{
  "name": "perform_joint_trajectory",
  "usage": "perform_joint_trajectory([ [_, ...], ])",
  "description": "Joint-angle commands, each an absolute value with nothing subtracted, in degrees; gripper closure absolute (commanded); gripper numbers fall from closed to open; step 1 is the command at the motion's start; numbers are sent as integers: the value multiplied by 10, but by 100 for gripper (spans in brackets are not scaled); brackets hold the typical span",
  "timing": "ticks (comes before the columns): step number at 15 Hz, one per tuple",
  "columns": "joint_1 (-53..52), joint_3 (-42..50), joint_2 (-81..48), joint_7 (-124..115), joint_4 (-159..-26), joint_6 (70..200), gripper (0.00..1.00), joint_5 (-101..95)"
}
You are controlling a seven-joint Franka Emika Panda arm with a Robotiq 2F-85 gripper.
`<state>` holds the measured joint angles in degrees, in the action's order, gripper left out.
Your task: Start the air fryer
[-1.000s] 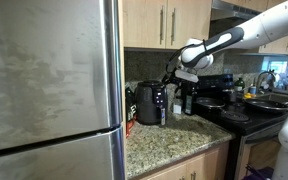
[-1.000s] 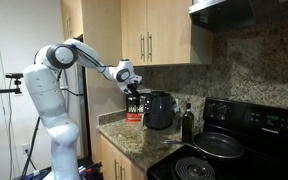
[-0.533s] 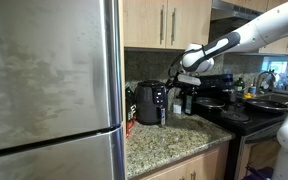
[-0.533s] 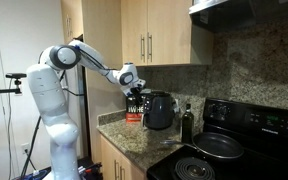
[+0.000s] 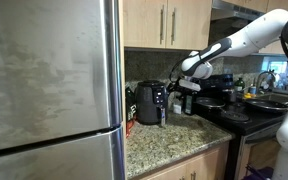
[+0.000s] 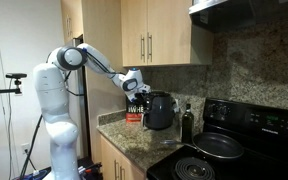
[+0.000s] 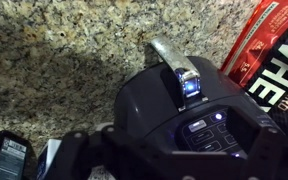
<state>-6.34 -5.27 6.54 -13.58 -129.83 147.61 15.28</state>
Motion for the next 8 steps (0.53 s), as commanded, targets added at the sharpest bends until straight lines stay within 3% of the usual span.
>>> perform_joint_trajectory([
  [1, -42, -66, 38, -198, -1299, 1497, 0, 31],
  [4, -34, -60, 0, -277, -1290, 1509, 0, -84],
  [8, -47, -50, -5, -287, -1296, 1519, 0, -84],
])
